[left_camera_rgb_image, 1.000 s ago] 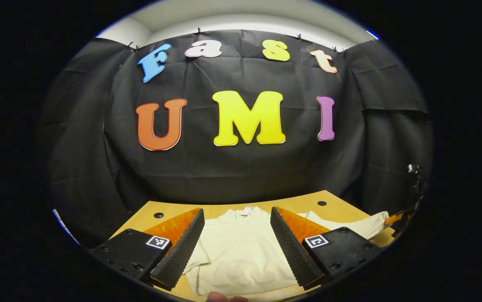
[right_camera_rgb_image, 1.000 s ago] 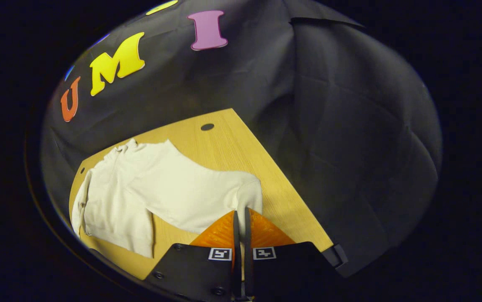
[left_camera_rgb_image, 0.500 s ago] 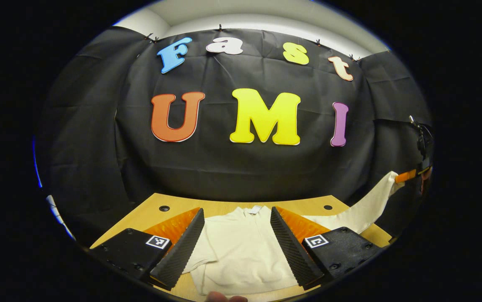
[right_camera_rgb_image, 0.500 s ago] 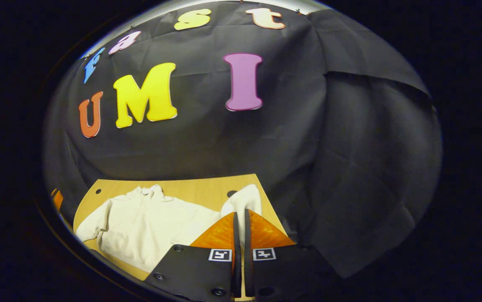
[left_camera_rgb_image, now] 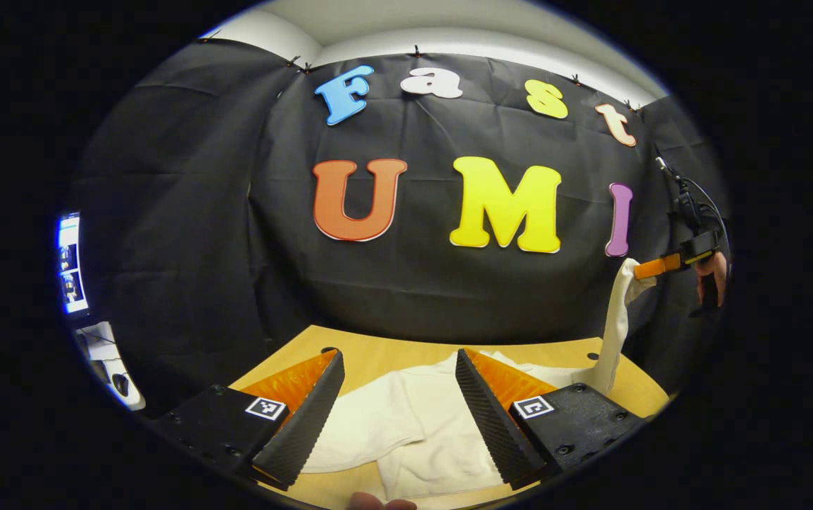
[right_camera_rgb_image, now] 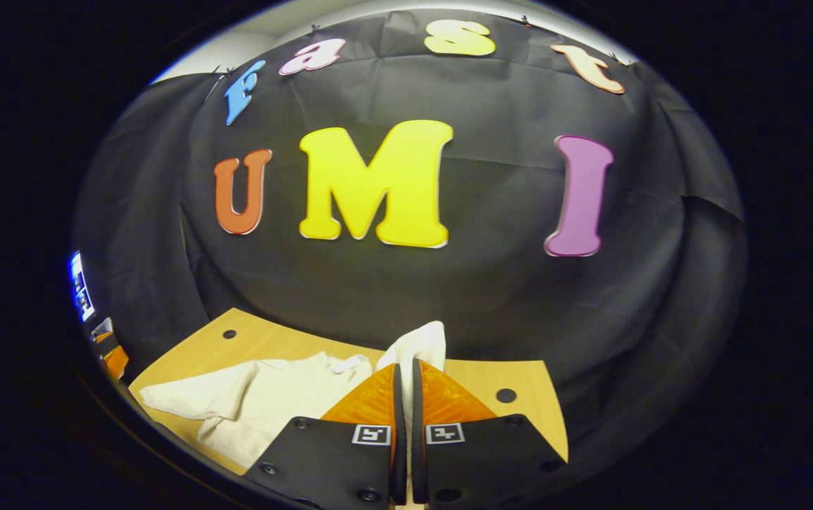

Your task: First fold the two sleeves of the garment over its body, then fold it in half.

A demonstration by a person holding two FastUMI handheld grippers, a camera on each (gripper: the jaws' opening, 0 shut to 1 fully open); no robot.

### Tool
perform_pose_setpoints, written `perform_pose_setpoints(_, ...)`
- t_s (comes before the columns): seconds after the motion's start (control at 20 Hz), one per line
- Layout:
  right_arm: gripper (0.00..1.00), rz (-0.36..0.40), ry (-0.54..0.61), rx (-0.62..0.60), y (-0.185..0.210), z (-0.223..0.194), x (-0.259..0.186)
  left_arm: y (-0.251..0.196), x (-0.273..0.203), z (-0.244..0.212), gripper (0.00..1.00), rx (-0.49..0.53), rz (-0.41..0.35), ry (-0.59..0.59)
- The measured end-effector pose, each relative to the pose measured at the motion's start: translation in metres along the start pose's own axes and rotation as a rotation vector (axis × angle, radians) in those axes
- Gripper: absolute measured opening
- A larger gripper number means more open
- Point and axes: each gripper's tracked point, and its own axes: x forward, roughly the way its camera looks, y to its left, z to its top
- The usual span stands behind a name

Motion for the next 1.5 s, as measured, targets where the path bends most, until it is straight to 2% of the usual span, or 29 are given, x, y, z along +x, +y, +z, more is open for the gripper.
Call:
perform_pose_setpoints(0.2, 0.03, 0.129, 0.037, -0.048, 0.089, -0.013, 0.046, 0.048, -0.011, -0.005, 1.0, 0.008, 0.103, 0.012)
perform_pose_setpoints(0.35, 0.03, 0.223, 0.08, -0.105, 0.158, -0.038, 0.086, 0.079, -0.021, -0.014, 1.0, 0.01, 0.166, 0.021)
perform_pose_setpoints(0.45, 0.03, 0.275, 0.132, -0.156, 0.202, -0.068, 0.113, 0.098, -0.025, -0.02, 1.0, 0.016, 0.201, 0.035)
perform_pose_setpoints(0.65, 0.03, 0.329, 0.257, -0.258, 0.271, -0.143, 0.175, 0.131, -0.04, -0.032, 1.0, 0.03, 0.258, 0.064)
perform_pose_setpoints(0.7, 0.05, 0.337, 0.286, -0.276, 0.286, -0.161, 0.188, 0.137, -0.04, -0.036, 1.0, 0.033, 0.271, 0.078)
perform_pose_setpoints(0.75, 0.03, 0.336, 0.313, -0.292, 0.3, -0.18, 0.201, 0.145, -0.043, -0.039, 1.0, 0.036, 0.282, 0.089)
perform_pose_setpoints(0.85, 0.03, 0.29, 0.369, -0.348, 0.313, -0.215, 0.224, 0.159, -0.05, -0.048, 1.0, 0.042, 0.303, 0.112)
perform_pose_setpoints(0.95, 0.04, 0.272, 0.398, -0.334, 0.328, -0.239, 0.242, 0.171, -0.055, -0.053, 1.0, 0.05, 0.325, 0.136)
perform_pose_setpoints(1.05, 0.07, 0.287, 0.398, -0.289, 0.345, -0.249, 0.252, 0.181, -0.061, -0.055, 1.0, 0.054, 0.344, 0.146)
perform_pose_setpoints(1.2, 0.12, 0.281, 0.379, -0.249, 0.354, -0.241, 0.253, 0.188, -0.063, -0.066, 1.0, 0.037, 0.347, 0.171)
perform_pose_setpoints(1.25, 0.17, 0.287, 0.364, -0.244, 0.356, -0.237, 0.249, 0.19, -0.063, -0.069, 1.0, 0.034, 0.347, 0.179)
perform_pose_setpoints(1.35, 0.53, 0.29, 0.321, -0.236, 0.353, -0.223, 0.238, 0.19, -0.061, -0.073, 1.0, 0.039, 0.342, 0.185)
perform_pose_setpoints(1.4, 0.68, 0.296, 0.303, -0.218, 0.351, -0.216, 0.231, 0.192, -0.061, -0.076, 1.0, 0.044, 0.338, 0.188)
perform_pose_setpoints(1.45, 0.78, 0.295, 0.291, -0.204, 0.348, -0.21, 0.223, 0.192, -0.061, -0.08, 1.0, 0.051, 0.331, 0.189)
perform_pose_setpoints(1.5, 0.81, 0.293, 0.28, -0.188, 0.344, -0.203, 0.213, 0.192, -0.061, -0.083, 1.0, 0.059, 0.324, 0.189)
